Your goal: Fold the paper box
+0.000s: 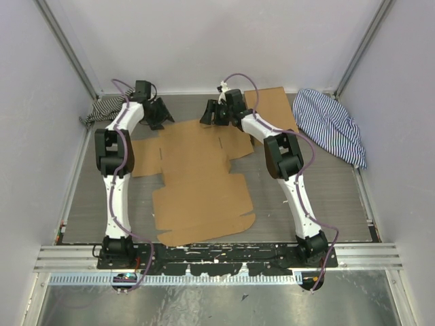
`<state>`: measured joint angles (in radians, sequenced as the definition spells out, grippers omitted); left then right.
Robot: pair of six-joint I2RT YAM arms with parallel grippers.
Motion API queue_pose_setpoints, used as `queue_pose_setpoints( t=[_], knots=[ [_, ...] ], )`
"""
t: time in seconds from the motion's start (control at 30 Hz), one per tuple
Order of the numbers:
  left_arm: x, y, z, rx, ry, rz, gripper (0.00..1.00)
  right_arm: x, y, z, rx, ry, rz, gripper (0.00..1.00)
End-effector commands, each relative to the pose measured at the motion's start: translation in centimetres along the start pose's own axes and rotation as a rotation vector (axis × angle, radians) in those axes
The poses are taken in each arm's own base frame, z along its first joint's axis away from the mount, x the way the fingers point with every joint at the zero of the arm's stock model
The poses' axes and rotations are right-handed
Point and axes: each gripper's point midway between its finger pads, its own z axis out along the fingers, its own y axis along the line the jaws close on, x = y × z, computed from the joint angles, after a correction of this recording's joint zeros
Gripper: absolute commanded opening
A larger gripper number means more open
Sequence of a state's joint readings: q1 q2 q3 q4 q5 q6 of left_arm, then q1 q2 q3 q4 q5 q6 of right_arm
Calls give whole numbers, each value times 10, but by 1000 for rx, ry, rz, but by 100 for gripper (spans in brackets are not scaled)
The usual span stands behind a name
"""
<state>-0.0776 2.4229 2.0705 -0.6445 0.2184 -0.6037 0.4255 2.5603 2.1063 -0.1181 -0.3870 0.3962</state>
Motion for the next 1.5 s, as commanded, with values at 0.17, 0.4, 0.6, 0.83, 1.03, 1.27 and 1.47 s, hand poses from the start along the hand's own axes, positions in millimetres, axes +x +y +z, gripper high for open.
queue_pose_setpoints(
  t=[0.17, 0.4, 0.6, 0.83, 1.03, 1.27, 1.47],
  knots=[
    [-6, 11, -43, -108, -48, 42, 66, -1, -17, -22, 188, 17, -28, 75],
    [-24, 10, -83, -160, -134, 92, 67, -22, -32, -37, 321, -21, -113, 76],
    [-22, 13, -87, -174, -130, 106, 67, -31, -41, -46, 398, -22, -181, 75],
    [-18, 16, -87, -176, -122, 111, 67, -51, -36, -61, 459, -82, -241, 82],
    [-16, 17, -90, -175, -129, 113, 67, -63, -41, -66, 517, -118, -237, 80],
    [-18, 17, -94, -174, -147, 117, 67, -70, -39, -63, 503, -138, -212, 66],
    [-21, 10, -99, -148, -159, 123, 67, -77, -32, -62, 468, -160, -205, 31]
  ],
)
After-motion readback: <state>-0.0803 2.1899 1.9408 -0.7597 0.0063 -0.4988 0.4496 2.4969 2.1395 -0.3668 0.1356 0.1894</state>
